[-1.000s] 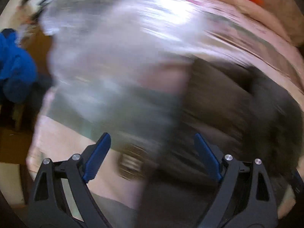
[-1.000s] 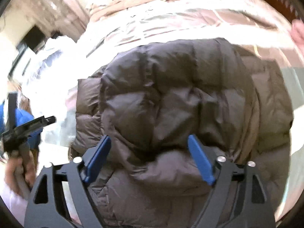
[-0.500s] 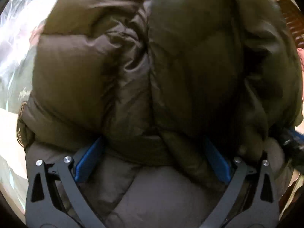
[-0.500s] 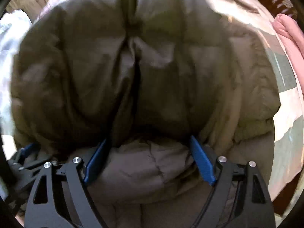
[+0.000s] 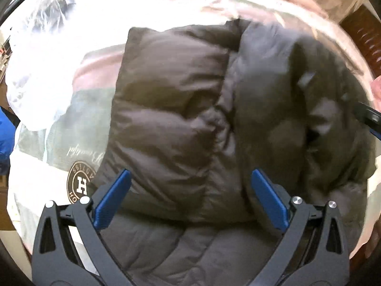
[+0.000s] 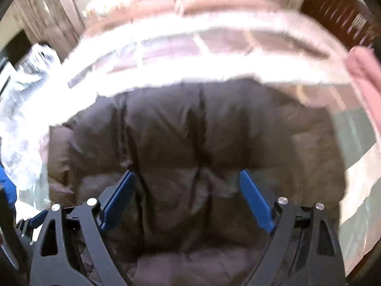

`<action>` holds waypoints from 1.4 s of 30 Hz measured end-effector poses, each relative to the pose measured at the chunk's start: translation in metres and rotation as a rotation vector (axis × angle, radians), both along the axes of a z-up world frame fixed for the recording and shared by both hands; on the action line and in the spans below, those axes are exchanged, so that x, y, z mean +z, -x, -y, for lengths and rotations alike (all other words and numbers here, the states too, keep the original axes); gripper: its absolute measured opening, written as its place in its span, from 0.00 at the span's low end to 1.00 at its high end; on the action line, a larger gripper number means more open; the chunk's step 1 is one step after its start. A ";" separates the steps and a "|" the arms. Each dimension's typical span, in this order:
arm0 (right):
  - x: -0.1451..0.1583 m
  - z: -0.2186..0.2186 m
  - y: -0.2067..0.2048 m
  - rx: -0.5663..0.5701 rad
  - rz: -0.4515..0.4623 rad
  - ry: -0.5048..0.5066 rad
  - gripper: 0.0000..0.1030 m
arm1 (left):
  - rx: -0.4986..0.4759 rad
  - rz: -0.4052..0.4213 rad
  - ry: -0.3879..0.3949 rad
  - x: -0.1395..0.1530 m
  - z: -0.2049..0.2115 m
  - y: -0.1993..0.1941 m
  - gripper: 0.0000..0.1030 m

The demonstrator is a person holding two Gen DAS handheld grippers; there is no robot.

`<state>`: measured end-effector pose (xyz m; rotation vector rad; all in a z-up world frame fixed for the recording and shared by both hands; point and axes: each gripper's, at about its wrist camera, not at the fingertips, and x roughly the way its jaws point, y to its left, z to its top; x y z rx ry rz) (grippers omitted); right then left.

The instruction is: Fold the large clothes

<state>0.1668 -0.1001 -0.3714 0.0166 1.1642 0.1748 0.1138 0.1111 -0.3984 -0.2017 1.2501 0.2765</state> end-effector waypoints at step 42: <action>-0.087 0.047 0.075 -0.022 0.456 -0.024 0.99 | 0.088 0.068 0.071 0.014 -0.057 0.085 0.98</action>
